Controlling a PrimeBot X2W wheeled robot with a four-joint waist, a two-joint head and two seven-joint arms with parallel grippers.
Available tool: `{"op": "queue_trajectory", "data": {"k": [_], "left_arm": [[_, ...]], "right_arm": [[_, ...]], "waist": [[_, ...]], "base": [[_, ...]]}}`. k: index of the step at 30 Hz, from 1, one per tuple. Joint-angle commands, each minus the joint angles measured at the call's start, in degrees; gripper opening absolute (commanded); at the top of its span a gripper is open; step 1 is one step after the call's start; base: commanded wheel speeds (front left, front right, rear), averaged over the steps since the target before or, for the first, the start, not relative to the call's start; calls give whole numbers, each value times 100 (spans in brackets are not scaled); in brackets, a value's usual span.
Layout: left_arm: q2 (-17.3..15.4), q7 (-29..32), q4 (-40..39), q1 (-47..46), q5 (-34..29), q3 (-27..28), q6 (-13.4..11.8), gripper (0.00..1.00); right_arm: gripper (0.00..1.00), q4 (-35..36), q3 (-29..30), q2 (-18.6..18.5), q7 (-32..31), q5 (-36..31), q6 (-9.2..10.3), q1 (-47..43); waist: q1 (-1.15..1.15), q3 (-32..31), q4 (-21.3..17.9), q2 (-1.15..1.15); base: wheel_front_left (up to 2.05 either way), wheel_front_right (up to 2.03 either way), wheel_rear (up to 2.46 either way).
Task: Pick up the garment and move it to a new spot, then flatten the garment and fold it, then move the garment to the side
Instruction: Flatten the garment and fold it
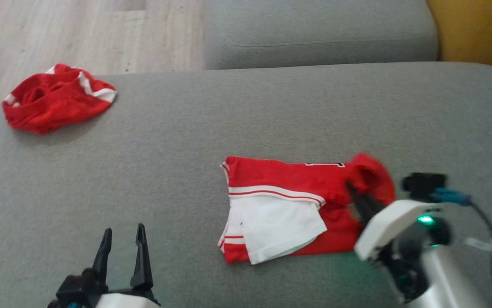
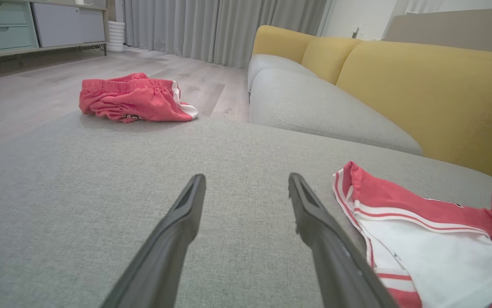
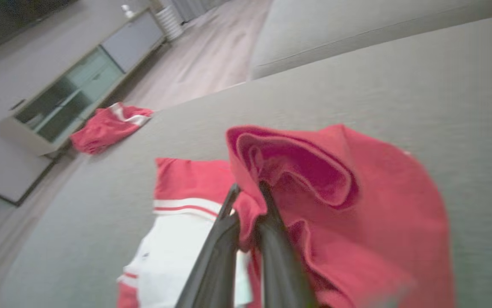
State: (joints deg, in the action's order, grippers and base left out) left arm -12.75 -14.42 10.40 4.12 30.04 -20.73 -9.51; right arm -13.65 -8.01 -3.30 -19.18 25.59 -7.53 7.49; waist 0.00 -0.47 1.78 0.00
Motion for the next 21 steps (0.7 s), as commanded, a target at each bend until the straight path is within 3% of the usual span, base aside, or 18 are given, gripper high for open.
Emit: {"op": "queue_trajectory", "data": {"k": [1,4,8,19,20,21], "left_arm": [[-112,-19,-174,-193,-51,179,-6,100],[-132,28,-241,-212,-67,140,-19,100],[-113,40,-224,-229,-65,82,5,100],[-27,20,-168,-282,-57,7,25,100],[-20,17,-154,-296,-56,5,30,100],[-14,13,-140,-309,-56,6,33,100]], "right_arm": [[0,234,-361,38,77,260,4,246],[0,47,-1068,40,344,811,4,476],[0,-297,-1586,41,596,1142,4,770],[0,-1465,-2229,42,1003,1377,4,1483],[12,-1580,-2279,42,1052,1394,4,1542],[33,-1684,-2340,42,1098,1420,4,1601]], "waist": [[0,1,103,0],[0,6,315,0],[0,17,519,0],[0,111,824,0],[0,122,838,0],[0,133,845,0]], "base": [[0,0,0],[0,0,0],[0,0,0],[0,0,0],[0,0,0],[0,0,0]]}}
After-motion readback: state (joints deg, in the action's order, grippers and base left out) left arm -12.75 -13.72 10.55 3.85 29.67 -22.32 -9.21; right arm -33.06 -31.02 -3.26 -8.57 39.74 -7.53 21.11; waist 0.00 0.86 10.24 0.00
